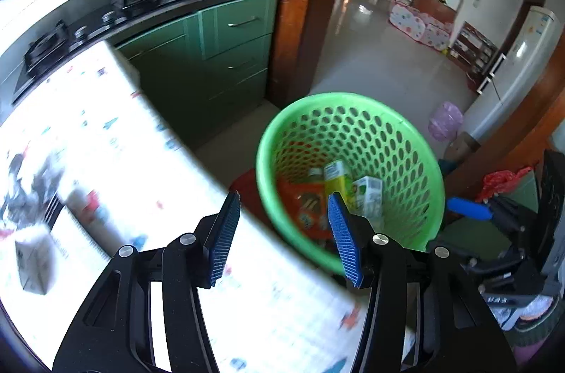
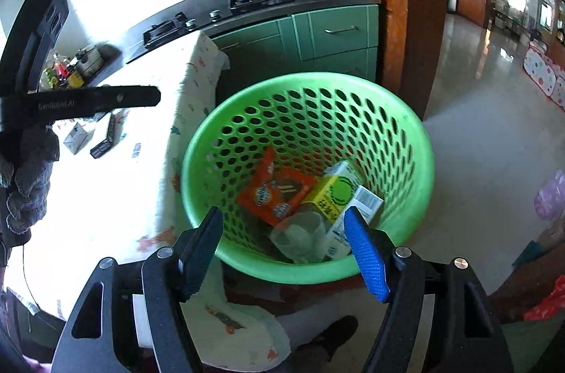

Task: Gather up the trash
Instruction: 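Move both grippers back over the table toward the remaining trash, then grasp the black rectangular box with the right gripper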

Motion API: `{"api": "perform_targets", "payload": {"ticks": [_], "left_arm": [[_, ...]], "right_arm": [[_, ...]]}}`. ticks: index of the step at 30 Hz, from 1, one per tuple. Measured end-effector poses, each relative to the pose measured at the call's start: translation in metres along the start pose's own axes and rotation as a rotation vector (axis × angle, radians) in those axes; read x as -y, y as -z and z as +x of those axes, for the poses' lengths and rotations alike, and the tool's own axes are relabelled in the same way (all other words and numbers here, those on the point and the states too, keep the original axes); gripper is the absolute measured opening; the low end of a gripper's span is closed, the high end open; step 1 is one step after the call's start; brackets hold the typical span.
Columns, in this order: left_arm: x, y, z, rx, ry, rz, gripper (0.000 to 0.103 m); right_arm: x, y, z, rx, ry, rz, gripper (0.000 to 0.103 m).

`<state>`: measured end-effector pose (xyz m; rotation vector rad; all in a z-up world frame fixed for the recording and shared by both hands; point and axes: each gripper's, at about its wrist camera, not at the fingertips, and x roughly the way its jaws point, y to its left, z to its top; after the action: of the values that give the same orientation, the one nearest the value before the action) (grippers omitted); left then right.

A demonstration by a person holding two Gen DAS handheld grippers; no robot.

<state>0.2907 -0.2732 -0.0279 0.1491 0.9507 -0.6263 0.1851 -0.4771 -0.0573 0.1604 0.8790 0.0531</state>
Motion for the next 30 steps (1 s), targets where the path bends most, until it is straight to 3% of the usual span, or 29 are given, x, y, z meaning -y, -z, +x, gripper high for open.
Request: {"api": "perform_targets", "payload": {"ticks": [16,30], "left_arm": [[-0.113,0.075,-0.085,0.049,-0.128,-0.159,0.052],[-0.21,0.124,-0.13,0.071,-0.241,-0.326,0.052]], "right_arm": [[-0.106,-0.021,0.01,0.001,-0.103,-0.15,0.072],[-0.201,-0.048,0.063,-0.053,-0.191,-0.279,0.072]]}}
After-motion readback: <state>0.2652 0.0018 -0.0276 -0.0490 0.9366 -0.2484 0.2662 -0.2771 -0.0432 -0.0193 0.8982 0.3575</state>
